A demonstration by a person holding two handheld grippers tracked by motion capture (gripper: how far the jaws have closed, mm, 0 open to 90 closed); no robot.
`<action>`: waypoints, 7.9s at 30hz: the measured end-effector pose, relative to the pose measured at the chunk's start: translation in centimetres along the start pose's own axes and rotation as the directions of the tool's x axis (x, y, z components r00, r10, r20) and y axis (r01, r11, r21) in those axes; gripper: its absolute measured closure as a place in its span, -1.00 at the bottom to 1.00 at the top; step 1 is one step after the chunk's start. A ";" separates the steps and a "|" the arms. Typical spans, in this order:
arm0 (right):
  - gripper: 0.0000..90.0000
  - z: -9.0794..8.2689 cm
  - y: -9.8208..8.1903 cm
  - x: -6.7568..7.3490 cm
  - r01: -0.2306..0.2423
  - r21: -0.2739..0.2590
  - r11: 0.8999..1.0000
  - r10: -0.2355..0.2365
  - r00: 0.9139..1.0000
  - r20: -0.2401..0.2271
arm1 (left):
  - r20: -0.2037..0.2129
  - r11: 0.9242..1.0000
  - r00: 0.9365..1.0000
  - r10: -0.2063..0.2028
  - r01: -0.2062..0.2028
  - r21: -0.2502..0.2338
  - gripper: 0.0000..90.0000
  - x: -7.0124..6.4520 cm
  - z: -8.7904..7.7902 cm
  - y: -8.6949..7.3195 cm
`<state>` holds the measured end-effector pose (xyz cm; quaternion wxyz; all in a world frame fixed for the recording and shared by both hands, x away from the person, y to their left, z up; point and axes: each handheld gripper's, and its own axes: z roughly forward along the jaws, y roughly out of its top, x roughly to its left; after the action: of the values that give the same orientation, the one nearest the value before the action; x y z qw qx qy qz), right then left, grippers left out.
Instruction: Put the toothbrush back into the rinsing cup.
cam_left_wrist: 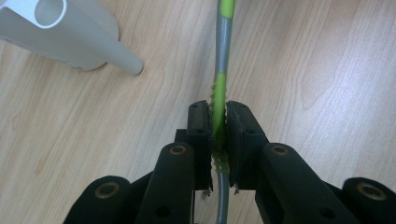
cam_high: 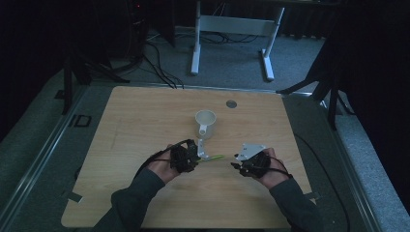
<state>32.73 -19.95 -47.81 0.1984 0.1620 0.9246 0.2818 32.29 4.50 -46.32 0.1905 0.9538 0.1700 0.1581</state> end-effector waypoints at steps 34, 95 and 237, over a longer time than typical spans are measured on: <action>0.50 1.3 1.5 1.1 0.167 0.027 0.986 -0.165 0.985 -0.050 | -0.059 0.986 0.985 0.162 -0.164 -0.026 0.80 -2.2 0.0 -0.1; 0.81 2.6 1.2 2.8 0.262 0.073 0.962 -0.253 0.960 -0.116 | -0.112 0.979 0.991 0.078 -0.097 -0.177 0.29 -2.1 -1.0 -0.9; 0.81 1.2 2.6 2.5 -0.100 -0.338 0.936 0.135 0.987 0.083 | 0.423 0.510 0.753 -0.503 0.654 -0.558 0.29 4.7 -2.8 -5.0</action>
<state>31.63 -16.33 -47.88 0.2538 0.1956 0.8409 0.4362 34.15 11.50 -44.86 0.5821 0.7130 0.3894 0.0355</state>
